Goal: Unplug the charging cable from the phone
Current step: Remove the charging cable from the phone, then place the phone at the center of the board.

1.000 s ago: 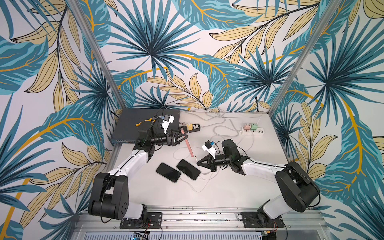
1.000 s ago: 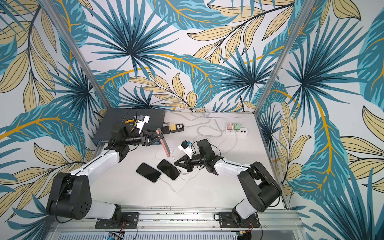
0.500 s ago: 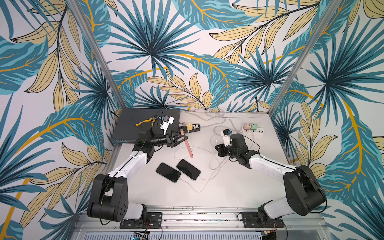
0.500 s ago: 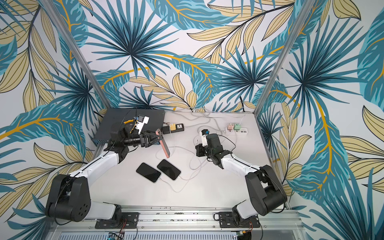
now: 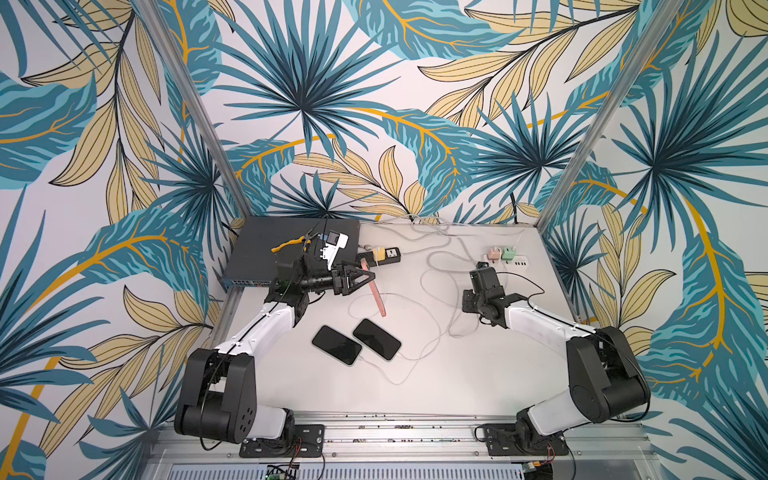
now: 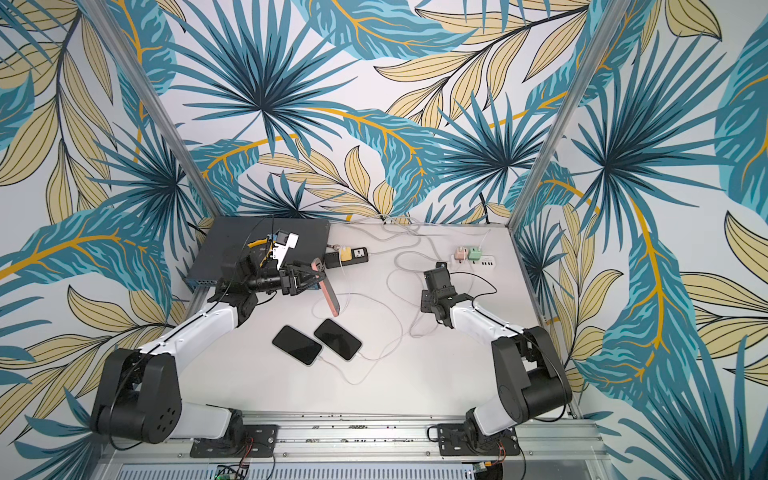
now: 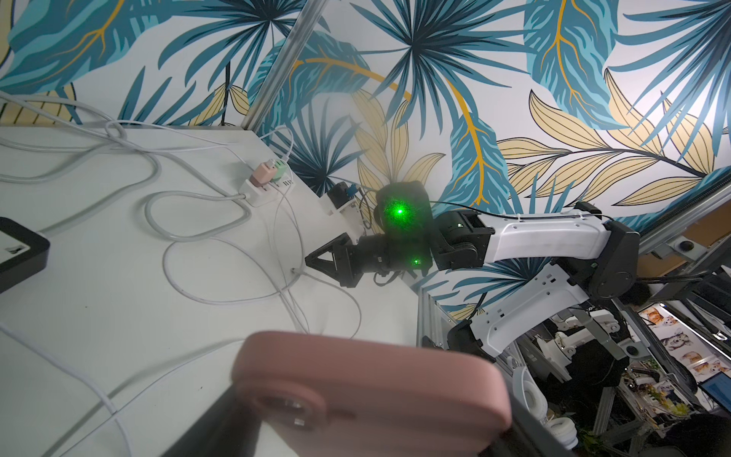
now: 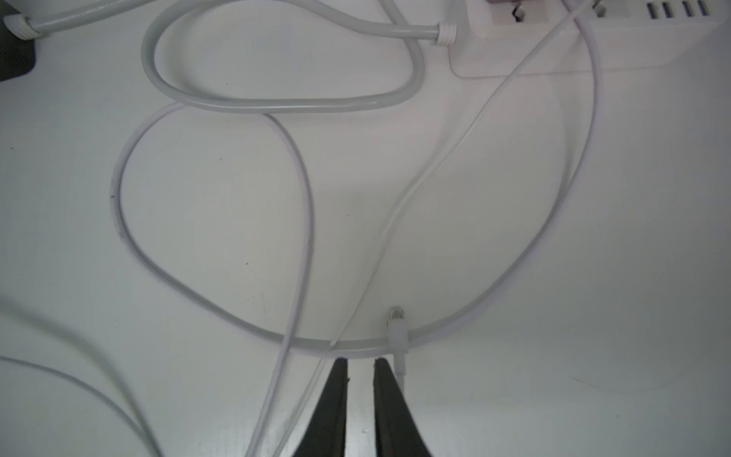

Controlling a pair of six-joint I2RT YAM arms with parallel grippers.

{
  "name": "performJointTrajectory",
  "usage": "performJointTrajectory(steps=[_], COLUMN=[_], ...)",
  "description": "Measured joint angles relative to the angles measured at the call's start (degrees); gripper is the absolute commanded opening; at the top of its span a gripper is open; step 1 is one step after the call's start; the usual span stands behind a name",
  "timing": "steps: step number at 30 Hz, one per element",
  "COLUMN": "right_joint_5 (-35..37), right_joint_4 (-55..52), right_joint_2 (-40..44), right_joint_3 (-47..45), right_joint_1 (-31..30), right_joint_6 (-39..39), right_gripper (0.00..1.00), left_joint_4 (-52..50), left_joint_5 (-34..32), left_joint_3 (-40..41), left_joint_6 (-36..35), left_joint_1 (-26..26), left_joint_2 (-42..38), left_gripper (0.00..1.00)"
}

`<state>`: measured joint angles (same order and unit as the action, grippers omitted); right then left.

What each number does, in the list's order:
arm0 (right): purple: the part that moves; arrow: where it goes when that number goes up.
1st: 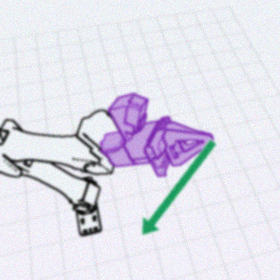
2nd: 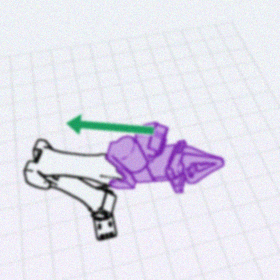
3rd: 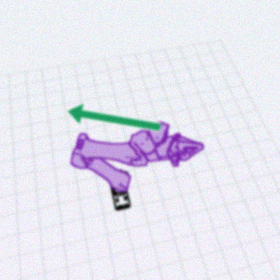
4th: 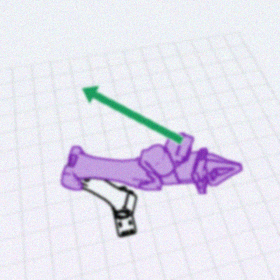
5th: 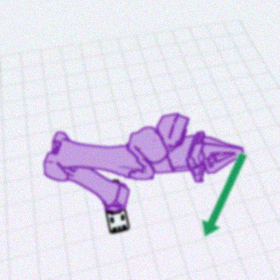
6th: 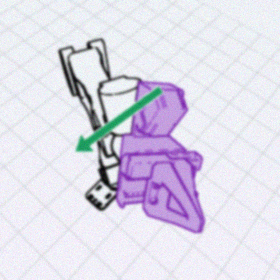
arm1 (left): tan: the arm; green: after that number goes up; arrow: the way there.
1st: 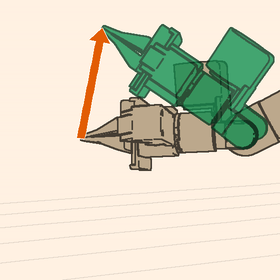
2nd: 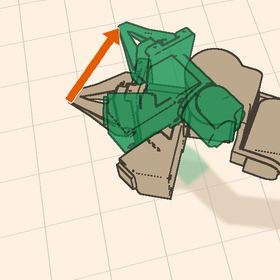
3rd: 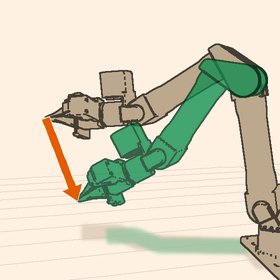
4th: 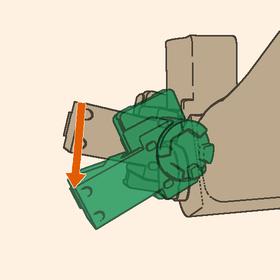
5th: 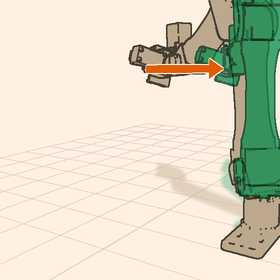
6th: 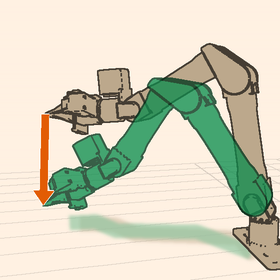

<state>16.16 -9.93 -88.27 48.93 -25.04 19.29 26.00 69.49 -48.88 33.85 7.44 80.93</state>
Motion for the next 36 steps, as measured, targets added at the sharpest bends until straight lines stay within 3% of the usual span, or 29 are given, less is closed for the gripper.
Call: performJointTrajectory(steps=[8, 13, 18, 29, 36], right_joint_5=[-1.1, -8.3, -19.7, -51.7, -63.6], right_joint_4=[-0.7, -0.3, 1.0, 7.1, 12.9], right_joint_2=[-0.2, 1.0, 2.4, 4.7, 5.5], right_joint_3=[1.1, 1.4, 2.1, 3.7, 5.0], right_joint_1=[0.0, 0.0, 0.0, -0.9, -4.2], right_joint_6=[-1.3, -3.4, -6.2, -11.1, -11.4], right_gripper=[0.42, 0.64, 0.76, 0.99, 1.00], left_joint_4=[-0.1, -0.1, -0.1, -0.2, -0.2], left_joint_5=[0.0, 0.1, 0.2, 0.4, 0.4], left_joint_3=[0.0, 0.0, 0.0, 0.5, 0.5], left_joint_6=[0.0, -0.2, -0.3, -0.6, -1.0], left_joint_1=[0.0, 0.0, 0.0, 0.3, 0.5], left_joint_2=[0.0, 0.0, 0.0, 0.0, 0.0], left_gripper=[0.38, 0.39, 0.39, 0.40, 0.41])
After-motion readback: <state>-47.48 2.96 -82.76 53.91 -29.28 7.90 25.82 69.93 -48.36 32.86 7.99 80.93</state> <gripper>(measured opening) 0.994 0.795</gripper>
